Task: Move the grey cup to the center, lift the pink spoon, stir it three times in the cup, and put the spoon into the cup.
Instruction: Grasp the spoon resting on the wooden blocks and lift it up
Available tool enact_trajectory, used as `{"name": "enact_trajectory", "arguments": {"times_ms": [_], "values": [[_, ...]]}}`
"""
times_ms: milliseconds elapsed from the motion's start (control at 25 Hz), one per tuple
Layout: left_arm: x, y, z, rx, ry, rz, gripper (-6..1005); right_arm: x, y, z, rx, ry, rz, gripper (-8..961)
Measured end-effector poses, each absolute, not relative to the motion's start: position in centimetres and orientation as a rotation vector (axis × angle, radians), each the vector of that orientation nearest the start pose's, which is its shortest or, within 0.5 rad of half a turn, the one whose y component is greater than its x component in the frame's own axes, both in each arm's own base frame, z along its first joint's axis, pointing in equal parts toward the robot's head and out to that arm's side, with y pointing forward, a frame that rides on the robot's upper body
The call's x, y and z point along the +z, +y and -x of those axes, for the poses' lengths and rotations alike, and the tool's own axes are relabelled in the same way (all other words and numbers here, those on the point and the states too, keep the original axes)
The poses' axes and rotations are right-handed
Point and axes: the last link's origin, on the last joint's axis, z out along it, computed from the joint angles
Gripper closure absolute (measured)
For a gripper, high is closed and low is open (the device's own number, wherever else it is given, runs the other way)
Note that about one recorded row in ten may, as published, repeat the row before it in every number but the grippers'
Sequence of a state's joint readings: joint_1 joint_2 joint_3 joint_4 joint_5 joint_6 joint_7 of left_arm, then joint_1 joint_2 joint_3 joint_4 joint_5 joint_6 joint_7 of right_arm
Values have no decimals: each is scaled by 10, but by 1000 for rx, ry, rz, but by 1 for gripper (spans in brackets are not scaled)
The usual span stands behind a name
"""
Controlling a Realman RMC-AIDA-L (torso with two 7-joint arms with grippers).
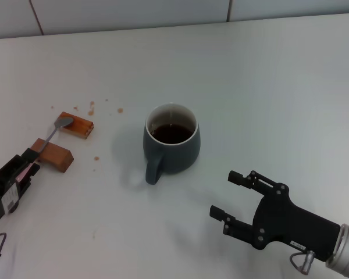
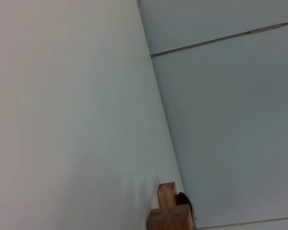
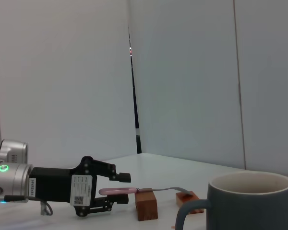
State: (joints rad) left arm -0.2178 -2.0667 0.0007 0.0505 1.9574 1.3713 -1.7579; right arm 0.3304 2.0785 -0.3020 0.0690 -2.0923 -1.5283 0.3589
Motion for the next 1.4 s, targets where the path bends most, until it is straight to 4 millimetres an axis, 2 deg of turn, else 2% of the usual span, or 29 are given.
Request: {"name": "enact_trajectory", "arguments": {"times_ms": [640, 1400], "values": [[-34, 215, 379, 1803, 2546, -1694, 687, -91, 200, -302, 932, 358, 2463, 199], [-38, 215, 376, 1796, 2546, -1672, 690, -92, 198, -302, 933, 358, 2472, 199]]}}
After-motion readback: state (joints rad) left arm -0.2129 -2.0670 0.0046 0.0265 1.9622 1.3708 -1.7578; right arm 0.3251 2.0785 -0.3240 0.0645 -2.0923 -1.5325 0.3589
